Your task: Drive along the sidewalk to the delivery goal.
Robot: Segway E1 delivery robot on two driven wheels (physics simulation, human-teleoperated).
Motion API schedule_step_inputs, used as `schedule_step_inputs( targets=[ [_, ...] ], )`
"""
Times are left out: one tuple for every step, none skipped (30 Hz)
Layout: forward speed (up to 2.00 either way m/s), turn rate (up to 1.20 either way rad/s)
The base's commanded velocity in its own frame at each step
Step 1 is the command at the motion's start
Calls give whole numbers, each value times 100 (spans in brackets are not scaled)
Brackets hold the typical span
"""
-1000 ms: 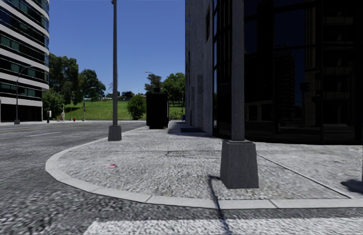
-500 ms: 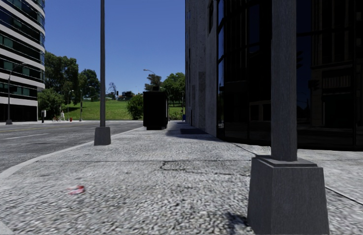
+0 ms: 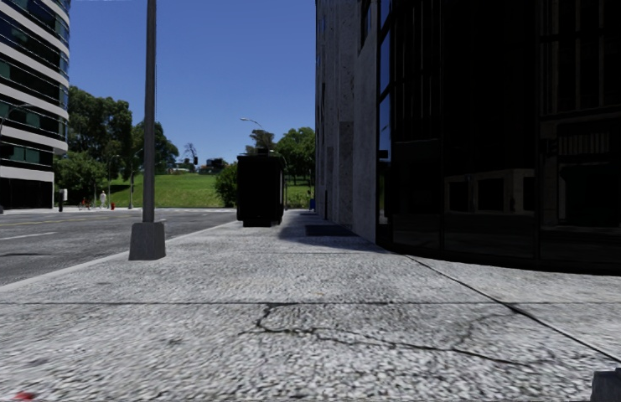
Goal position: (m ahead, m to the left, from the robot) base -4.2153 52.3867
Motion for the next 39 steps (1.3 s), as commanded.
schedule_step_inputs(
  targets=[
    [160, 0],
    [160, 0],
    [160, 0],
    [160, 0],
    [160, 0],
    [160, 0],
    [160, 0],
    [161, 0],
    [161, 0],
    [161, 0],
    [161, 0],
    [161, 0],
    [161, 0],
    [161, 0],
    [161, 0],
    [161, 0],
    [161, 0],
    [162, 0],
    [162, 0],
    [200, 0],
    [200, 0],
    [200, 0],
    [200, 0],
    [200, 0],
    [200, 0],
    [200, 0],
    [200, 0],
    [200, 0],
    [200, 0],
    [200, 0],
    [200, 0],
    [200, 3],
    [200, 5],
    [200, 5],
    [200, 13],
    [200, 17],
    [200, 18],
    [200, 18],
    [200, 18]
  ],
)
